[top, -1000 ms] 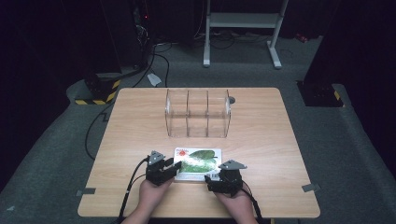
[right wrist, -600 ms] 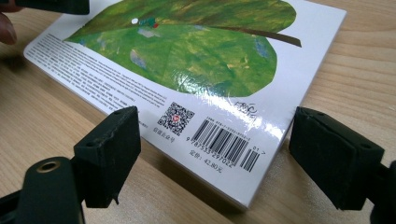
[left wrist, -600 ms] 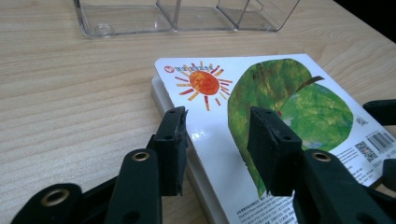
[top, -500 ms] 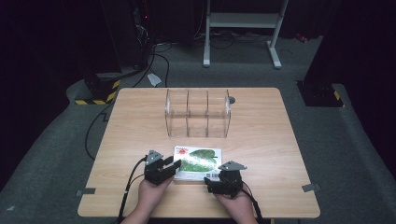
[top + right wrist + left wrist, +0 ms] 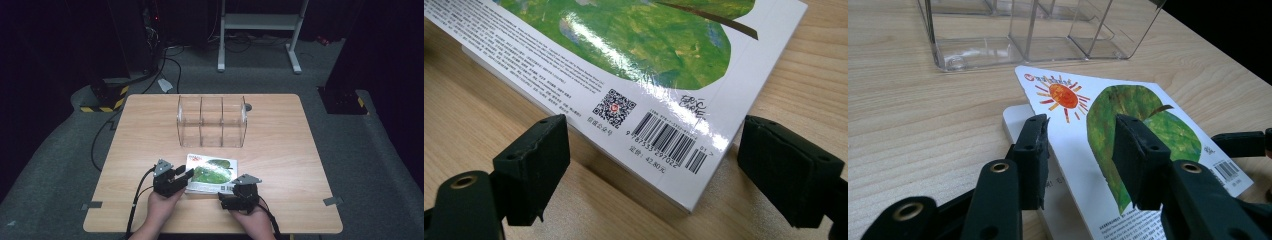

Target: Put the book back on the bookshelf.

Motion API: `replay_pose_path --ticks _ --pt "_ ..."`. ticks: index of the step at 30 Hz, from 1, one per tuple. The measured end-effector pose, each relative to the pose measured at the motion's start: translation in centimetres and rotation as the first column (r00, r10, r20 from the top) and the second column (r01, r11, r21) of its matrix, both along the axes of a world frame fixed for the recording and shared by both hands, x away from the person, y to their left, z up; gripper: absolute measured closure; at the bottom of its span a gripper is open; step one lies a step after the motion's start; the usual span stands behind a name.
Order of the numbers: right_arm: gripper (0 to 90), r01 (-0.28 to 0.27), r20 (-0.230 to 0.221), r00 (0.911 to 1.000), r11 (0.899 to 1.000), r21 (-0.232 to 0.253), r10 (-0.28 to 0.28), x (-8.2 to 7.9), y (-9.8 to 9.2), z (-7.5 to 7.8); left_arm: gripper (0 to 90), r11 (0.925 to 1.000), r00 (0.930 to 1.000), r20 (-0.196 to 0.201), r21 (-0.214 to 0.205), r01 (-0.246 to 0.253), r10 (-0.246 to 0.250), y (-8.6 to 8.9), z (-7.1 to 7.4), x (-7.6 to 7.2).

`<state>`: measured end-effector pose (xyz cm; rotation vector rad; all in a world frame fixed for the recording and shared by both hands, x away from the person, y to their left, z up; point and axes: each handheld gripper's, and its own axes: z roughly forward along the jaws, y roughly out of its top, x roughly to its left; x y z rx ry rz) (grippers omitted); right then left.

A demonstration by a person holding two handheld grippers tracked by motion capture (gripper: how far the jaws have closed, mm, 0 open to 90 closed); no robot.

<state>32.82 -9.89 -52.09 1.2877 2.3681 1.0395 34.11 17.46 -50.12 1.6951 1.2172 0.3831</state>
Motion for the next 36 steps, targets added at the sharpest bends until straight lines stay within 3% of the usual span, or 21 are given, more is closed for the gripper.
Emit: replay_pose_path --ticks 6,16,26,27,31,36 --pt "13.4 -0.007 0.010 0.9999 1.000 -0.027 0.007 -0.2 0.2 0.0 58.2 1.0000 0.9999 0.017 -0.008 0.003 -0.003 -0.1 0.4 -0.1" --pt "18.9 0.021 0.024 0.9995 1.000 -0.013 -0.020 -0.3 0.0 0.0 58.0 0.9999 0.9997 0.019 -0.007 0.015 -0.015 0.0 0.7 -0.2" --pt "19.4 0.021 0.023 0.9995 1.000 -0.010 -0.020 -0.3 0.0 0.0 49.0 0.9988 0.9985 -0.031 -0.024 0.044 -0.044 0.4 0.3 0.6" --pt "19.5 0.024 0.017 0.9996 1.000 -0.006 -0.024 -0.3 0.0 0.0 44.8 0.9982 0.9972 -0.055 -0.034 0.049 -0.051 0.4 0.2 0.9" --pt "19.5 0.021 0.024 0.9995 1.000 -0.010 -0.021 -0.3 0.0 0.0 41.7 0.9973 0.9935 -0.093 -0.038 0.063 -0.066 0.3 -0.3 1.5" --pt "19.6 0.023 0.028 0.9994 0.999 -0.026 -0.022 -0.4 0.1 0.0 41.2 0.9952 0.9876 -0.125 -0.036 0.091 -0.095 -0.1 -0.8 2.1"
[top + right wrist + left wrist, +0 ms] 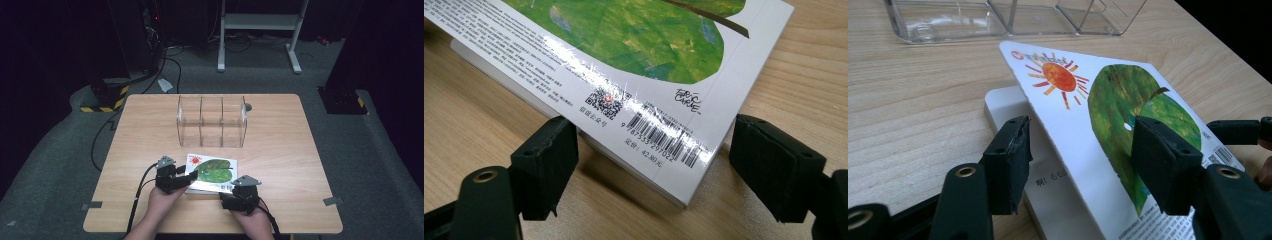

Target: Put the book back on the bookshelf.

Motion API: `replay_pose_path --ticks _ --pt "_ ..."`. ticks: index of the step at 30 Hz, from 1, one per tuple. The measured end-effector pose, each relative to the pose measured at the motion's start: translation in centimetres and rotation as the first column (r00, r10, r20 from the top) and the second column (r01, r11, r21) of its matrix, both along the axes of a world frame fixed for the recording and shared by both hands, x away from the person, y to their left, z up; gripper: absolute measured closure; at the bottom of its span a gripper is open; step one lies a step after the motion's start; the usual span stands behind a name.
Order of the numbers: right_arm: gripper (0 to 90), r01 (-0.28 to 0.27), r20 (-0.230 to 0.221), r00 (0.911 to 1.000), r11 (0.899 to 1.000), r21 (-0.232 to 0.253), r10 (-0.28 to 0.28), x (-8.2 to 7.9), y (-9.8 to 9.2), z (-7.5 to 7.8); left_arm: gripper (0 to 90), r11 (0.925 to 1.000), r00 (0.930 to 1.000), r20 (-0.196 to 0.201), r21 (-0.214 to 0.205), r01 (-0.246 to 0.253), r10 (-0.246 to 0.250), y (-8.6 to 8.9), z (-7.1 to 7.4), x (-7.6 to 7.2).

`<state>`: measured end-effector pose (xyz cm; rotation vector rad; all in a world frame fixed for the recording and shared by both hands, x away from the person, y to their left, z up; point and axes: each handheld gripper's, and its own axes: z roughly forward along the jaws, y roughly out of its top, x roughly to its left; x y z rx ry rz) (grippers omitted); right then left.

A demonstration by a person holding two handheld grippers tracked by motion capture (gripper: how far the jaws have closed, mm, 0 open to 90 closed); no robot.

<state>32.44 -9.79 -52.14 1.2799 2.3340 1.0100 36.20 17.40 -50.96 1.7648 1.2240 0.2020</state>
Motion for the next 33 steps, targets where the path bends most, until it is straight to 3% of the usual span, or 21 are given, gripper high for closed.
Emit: replay_pose_path --ticks 5,19,23,33 --pt "19.6 0.002 -0.003 1.0000 1.000 -0.005 -0.002 -0.1 0.1 0.0 42.8 0.9985 0.9987 0.007 0.020 0.050 -0.051 -0.7 0.2 0.0" --pt "21.2 -0.028 0.002 0.9996 0.999 -0.023 0.028 -0.2 -0.2 0.1 46.0 0.9946 0.9962 0.021 0.063 0.083 -0.084 -0.5 0.0 0.0" --pt "24.2 -0.026 -0.022 0.9994 1.000 0.018 0.026 -0.4 -0.6 0.3 47.6 0.9920 0.9953 0.013 0.083 0.095 -0.096 -0.4 -0.2 0.1" --pt "29.9 -0.012 0.027 0.9996 0.999 0.048 0.011 -0.6 -1.3 0.9 49.6 0.9894 0.9939 0.038 0.106 0.099 -0.104 -0.4 -0.6 -0.1"
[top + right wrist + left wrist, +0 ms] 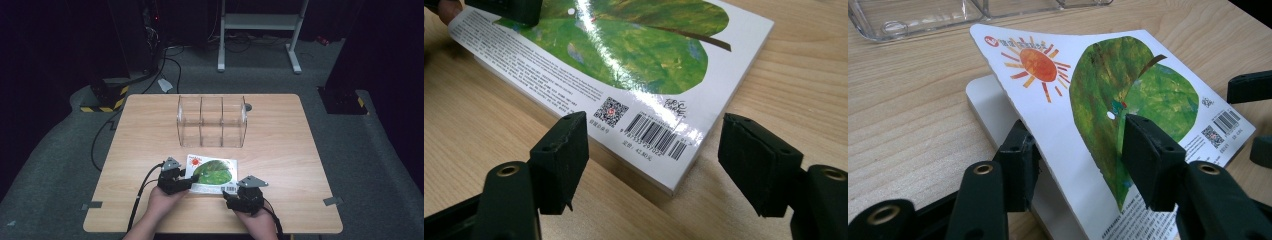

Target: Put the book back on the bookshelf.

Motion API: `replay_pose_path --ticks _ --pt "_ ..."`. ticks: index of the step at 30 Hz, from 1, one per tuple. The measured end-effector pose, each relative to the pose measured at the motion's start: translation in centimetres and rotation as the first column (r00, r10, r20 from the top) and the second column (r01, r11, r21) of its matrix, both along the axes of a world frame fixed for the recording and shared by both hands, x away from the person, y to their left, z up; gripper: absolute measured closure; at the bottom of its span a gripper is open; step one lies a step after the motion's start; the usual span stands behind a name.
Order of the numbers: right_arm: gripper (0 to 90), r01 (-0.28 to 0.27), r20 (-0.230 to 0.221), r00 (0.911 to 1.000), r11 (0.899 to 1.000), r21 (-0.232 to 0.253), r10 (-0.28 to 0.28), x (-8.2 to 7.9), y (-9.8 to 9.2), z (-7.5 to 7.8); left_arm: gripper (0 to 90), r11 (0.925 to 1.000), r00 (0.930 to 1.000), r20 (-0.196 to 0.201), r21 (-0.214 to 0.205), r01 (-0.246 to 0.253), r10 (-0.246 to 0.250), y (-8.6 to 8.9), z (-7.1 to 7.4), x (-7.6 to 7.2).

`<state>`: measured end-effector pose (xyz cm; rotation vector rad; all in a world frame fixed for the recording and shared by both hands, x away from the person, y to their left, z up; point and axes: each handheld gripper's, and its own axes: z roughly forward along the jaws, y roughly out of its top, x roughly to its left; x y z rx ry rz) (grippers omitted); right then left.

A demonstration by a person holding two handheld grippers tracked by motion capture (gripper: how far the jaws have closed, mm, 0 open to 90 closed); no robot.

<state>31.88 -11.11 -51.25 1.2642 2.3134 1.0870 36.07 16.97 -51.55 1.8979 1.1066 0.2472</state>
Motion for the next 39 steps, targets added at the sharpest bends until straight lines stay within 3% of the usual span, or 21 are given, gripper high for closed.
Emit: replay_pose_path --ticks 10,16,23,28,30,33,34,37,39 --pt "34.3 0.009 0.054 0.9985 1.000 0.022 -0.010 0.2 -0.6 0.6 51.2 0.9998 0.9999 0.008 -0.016 -0.014 0.014 0.1 -0.4 -0.3" --pt "36.6 0.021 0.054 0.9983 0.999 0.038 -0.023 0.6 -0.8 0.7 52.0 0.9995 0.9997 0.020 -0.027 -0.014 0.015 0.2 -0.5 -0.4" --pt "36.9 0.023 0.049 0.9985 1.000 0.015 -0.023 1.8 -0.9 1.0 52.4 0.9997 0.9993 0.035 -0.021 -0.012 0.013 0.1 -0.6 -0.5" --pt "36.6 0.039 0.057 0.9976 0.999 0.030 -0.041 2.8 -1.2 1.4 52.5 1.0000 0.9988 0.049 -0.001 -0.007 0.007 0.1 -0.5 -0.5" --pt "36.4 0.057 0.049 0.9971 0.998 0.017 -0.058 3.1 -1.2 1.2 52.6 1.0000 0.9984 0.056 0.002 -0.010 0.009 0.0 -0.5 -0.6" --pt "37.5 0.086 0.064 0.9940 0.995 0.052 -0.089 2.9 -1.7 0.4 52.9 0.9999 0.9973 0.073 0.014 -0.001 0.000 0.0 -0.4 -0.8" --pt "37.3 0.076 0.078 0.9937 0.995 0.063 -0.080 2.8 -1.8 0.1 53.1 0.9998 0.9966 0.082 0.018 -0.002 0.000 0.0 -0.4 -0.8" --pt "37.9 0.038 0.113 0.9928 0.999 0.015 -0.040 2.4 -1.5 -0.3 54.6 0.9998 0.9950 0.100 0.018 0.001 -0.003 0.0 -0.3 -1.1" --pt "38.4 0.038 0.110 0.9930 0.999 0.032 -0.042 2.1 -1.5 -0.2 55.0 0.9997 0.9939 0.110 0.024 0.002 -0.005 0.0 -0.2 -1.2"
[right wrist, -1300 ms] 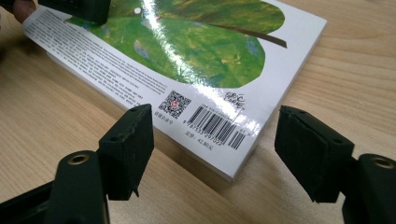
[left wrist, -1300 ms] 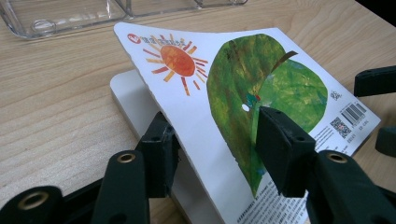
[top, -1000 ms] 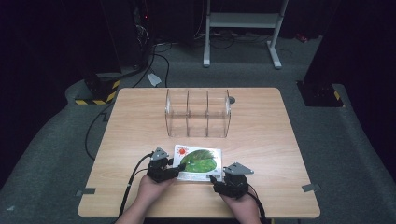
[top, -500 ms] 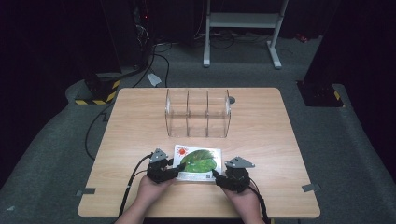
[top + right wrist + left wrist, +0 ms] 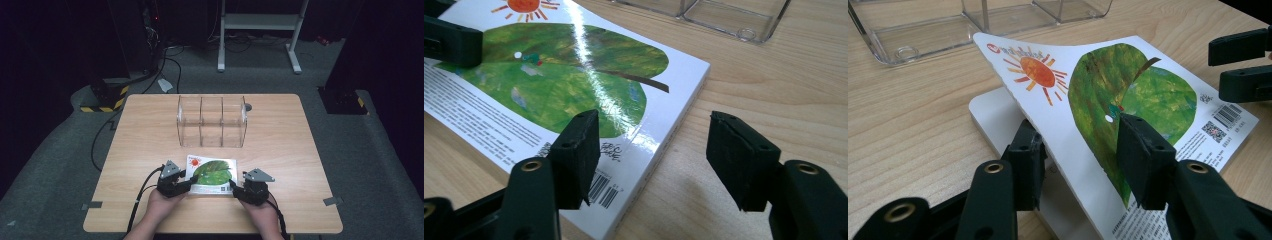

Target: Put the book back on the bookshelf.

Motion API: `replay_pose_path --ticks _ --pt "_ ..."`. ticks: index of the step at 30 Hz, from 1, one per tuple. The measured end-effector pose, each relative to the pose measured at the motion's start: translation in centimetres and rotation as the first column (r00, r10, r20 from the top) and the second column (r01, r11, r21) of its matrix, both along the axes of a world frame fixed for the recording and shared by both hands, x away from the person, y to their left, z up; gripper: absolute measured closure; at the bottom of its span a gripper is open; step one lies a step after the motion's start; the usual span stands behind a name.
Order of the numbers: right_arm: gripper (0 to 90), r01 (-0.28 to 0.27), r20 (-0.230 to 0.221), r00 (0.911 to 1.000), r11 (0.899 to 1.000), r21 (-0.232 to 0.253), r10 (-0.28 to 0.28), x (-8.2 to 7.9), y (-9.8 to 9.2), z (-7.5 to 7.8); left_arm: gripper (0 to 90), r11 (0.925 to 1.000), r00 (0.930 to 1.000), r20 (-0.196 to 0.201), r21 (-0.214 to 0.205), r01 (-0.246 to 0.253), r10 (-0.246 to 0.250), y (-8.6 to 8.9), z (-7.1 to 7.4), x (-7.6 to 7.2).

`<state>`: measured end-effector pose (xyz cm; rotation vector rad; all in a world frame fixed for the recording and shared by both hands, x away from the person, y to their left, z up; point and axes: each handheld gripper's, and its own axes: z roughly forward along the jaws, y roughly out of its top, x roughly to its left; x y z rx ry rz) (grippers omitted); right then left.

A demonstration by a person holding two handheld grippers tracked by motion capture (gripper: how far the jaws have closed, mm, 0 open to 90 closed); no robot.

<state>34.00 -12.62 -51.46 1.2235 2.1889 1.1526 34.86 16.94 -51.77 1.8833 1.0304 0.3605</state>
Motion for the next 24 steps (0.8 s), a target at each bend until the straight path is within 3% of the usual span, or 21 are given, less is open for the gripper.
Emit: replay_pose_path --ticks 3,5,10,24 --pt "37.7 0.004 0.003 1.0000 1.000 0.008 -0.004 -0.19 -0.03 0.21 55.3 1.0000 0.9998 0.017 0.003 -0.003 0.003 -0.12 0.06 -0.23" --pt "36.9 0.017 -0.025 0.9996 1.000 0.023 -0.016 -0.19 -0.13 0.28 55.4 0.9999 0.9997 0.024 0.011 0.000 0.000 -0.10 0.11 -0.28" --pt "36.3 0.024 -0.043 0.9988 0.999 0.042 -0.023 -0.13 -0.47 0.43 55.7 0.9999 0.9994 0.034 0.012 0.007 -0.007 -0.10 0.10 -0.31" --pt "31.2 0.015 -0.052 0.9986 0.997 0.070 -0.011 -0.25 -0.11 0.54 57.7 0.9993 0.9957 0.089 0.031 0.023 -0.026 -0.14 0.48 -0.76"
